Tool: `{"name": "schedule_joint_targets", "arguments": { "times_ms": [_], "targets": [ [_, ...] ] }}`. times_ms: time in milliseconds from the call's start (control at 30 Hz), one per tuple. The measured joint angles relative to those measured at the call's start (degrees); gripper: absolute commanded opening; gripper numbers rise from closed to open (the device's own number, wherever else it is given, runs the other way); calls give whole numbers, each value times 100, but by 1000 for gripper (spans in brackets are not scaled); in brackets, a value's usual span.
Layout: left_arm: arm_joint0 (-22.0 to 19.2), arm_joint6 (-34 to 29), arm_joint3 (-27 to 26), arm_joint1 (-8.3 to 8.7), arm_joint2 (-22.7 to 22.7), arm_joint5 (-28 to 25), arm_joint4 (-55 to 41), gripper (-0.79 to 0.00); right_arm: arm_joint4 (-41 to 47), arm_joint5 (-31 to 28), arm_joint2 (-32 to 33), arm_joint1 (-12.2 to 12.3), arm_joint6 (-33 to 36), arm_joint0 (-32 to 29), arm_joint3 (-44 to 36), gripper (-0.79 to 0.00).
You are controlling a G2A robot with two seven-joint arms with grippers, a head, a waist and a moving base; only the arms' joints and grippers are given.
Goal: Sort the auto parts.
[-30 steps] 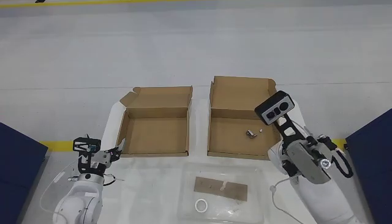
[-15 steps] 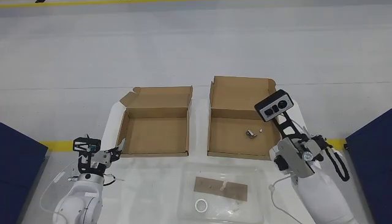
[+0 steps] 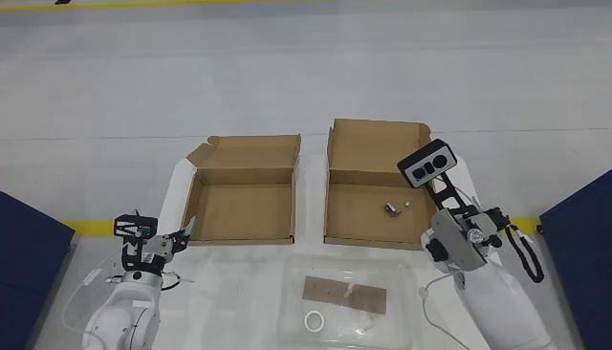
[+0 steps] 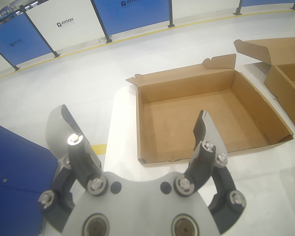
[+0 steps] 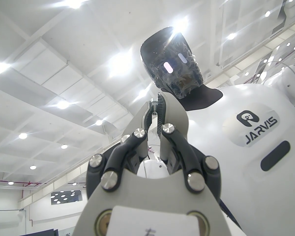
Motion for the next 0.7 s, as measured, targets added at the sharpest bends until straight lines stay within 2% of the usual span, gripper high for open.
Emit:
{"name": "schedule_joint_targets", "arguments": {
  "times_ms": [133,200,500,633,700],
  "targets": [
    [0,0,0,0,0,0,0,0,-34,-11,33,7,-34,14,-7,-785],
    [0,0,0,0,0,0,0,0,-349,-1,230,48,-155,28,10,-785],
    [0,0,0,0,0,0,0,0,-3048,483,1754,355,339,-514,313,-785],
    [0,0,0,0,0,0,0,0,-4654,288,2325,510,743,-840,380,-785],
    [0,0,0,0,0,0,0,0,-5074,247,2383,522,761,-868,392,-785]
  ]
}}
